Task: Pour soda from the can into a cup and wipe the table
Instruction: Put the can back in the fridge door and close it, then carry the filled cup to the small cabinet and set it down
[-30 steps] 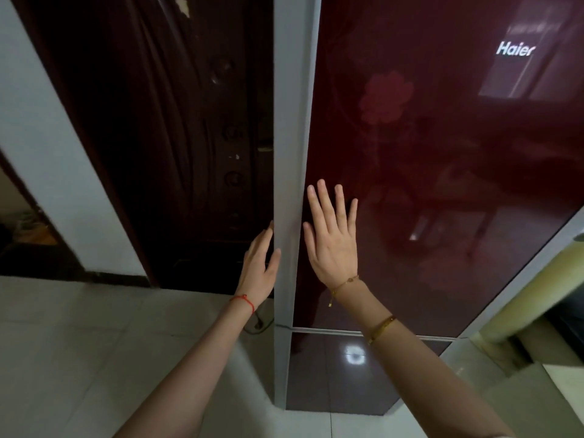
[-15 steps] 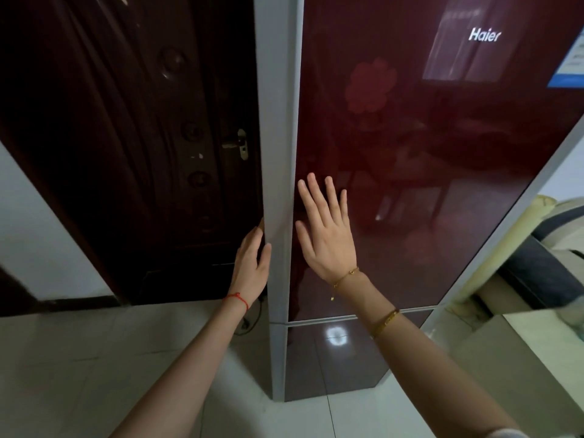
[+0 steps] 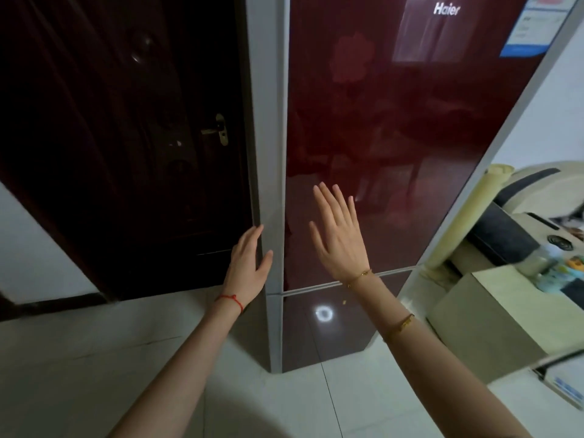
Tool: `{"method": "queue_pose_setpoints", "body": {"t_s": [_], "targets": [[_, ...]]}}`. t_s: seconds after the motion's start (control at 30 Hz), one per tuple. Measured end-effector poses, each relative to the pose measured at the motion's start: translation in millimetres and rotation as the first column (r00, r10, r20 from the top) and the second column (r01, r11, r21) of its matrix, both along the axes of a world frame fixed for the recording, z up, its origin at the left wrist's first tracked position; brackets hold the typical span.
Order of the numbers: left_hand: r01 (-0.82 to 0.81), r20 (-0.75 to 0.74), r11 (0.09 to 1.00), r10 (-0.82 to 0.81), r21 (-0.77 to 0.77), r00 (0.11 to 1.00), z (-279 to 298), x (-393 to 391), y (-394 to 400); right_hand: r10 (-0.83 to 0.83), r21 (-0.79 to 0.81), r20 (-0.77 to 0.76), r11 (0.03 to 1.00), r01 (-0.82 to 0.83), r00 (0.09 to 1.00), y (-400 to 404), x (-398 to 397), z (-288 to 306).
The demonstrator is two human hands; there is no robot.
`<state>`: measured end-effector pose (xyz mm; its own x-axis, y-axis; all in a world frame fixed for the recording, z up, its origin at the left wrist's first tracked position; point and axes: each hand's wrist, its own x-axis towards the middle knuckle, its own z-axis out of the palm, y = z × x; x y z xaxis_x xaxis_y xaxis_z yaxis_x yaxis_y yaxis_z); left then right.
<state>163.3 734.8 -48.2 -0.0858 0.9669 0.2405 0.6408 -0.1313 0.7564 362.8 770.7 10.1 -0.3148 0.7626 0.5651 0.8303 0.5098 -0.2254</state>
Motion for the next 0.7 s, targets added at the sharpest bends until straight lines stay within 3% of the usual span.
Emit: {"method": "queue_pose_setpoints", "body": {"t_s": [0.4,0.7], "targets": [[0.305,-0.127,0.952,-0.306,-0.033,0.943,-2,66,-25,-0.291,-0.204,0.057,0.933,0.297,0.955,-91,97,-41],[0.586,-0.272,0.809,-0.576,-0.05,0.771,9,156,-50,-0.558,-0.338,0.055,0.77,0.541,0.828,-188,186,-50]]}}
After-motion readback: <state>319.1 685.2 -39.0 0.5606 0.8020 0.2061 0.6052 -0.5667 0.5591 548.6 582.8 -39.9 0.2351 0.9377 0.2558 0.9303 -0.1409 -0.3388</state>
